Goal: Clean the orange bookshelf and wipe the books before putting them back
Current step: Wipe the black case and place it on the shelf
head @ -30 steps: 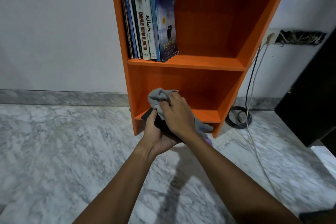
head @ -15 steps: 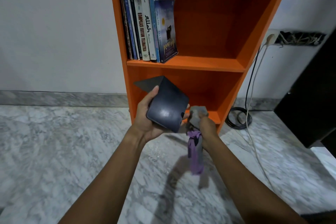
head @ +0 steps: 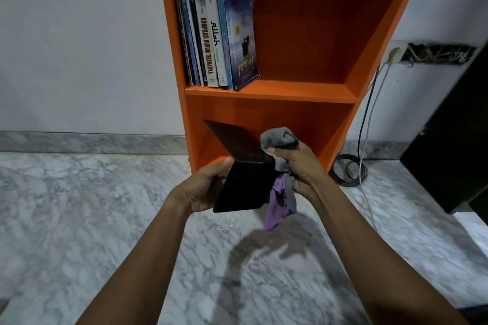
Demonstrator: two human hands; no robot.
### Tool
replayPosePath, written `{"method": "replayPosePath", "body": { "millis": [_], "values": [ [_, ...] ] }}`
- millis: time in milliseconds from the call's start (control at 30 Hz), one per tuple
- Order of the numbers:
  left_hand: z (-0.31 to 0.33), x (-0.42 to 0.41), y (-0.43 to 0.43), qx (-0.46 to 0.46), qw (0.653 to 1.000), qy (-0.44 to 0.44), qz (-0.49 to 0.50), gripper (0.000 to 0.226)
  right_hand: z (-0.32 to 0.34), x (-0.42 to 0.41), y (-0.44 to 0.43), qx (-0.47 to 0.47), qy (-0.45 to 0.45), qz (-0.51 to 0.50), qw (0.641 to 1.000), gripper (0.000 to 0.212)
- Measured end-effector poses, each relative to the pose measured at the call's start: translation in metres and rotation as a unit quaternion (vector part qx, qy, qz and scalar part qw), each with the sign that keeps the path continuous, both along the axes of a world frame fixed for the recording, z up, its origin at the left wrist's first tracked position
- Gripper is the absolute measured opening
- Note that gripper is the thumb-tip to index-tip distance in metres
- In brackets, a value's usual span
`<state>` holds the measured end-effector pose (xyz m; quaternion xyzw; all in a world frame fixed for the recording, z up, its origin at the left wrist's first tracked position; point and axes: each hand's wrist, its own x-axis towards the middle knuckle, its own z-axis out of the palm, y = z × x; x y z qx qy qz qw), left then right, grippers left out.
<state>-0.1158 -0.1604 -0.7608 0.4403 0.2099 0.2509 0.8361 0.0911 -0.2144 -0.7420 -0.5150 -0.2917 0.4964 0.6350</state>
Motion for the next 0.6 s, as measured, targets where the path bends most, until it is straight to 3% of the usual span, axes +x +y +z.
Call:
{"method": "replayPosePath", "body": {
  "millis": [100,200,267,367,400,467,533,600],
  "values": [
    [-0.003,0.003,-0.001,-0.083,0.989,-0.125,-0.011,0.094,0.003,-0.009,-0.007,0.025,-0.024,0.034,0.999,0.028],
    [-0.008,0.01,-0.003,-0.116,0.973,-0.198,0.018,0.107,0.004,-0.017,-0.01,0.046,-0.07,0.072,0.994,0.03],
    [-0.009,0.013,-0.005,-0.126,0.965,-0.227,0.047,0.109,0.006,-0.017,-0.013,0.061,-0.16,0.075,0.982,0.034],
    [-0.004,0.017,-0.004,-0.112,0.965,-0.229,0.067,0.089,0.008,-0.016,-0.016,0.04,-0.363,0.007,0.931,0.043],
    [-0.003,0.019,-0.003,-0.106,0.967,-0.221,0.071,0.085,0.007,-0.02,-0.018,0.031,-0.391,-0.022,0.919,0.038],
    [-0.001,0.022,-0.004,-0.103,0.967,-0.217,0.084,0.085,0.003,-0.04,-0.021,0.025,-0.355,-0.021,0.934,0.021],
    [-0.003,0.022,-0.005,-0.112,0.967,-0.211,0.086,0.09,-0.005,-0.068,-0.024,0.034,-0.322,0.037,0.945,0.041],
    [-0.008,0.02,-0.008,-0.134,0.972,-0.184,0.063,0.076,-0.009,-0.087,-0.026,0.075,-0.315,0.074,0.943,0.035]
  ]
}}
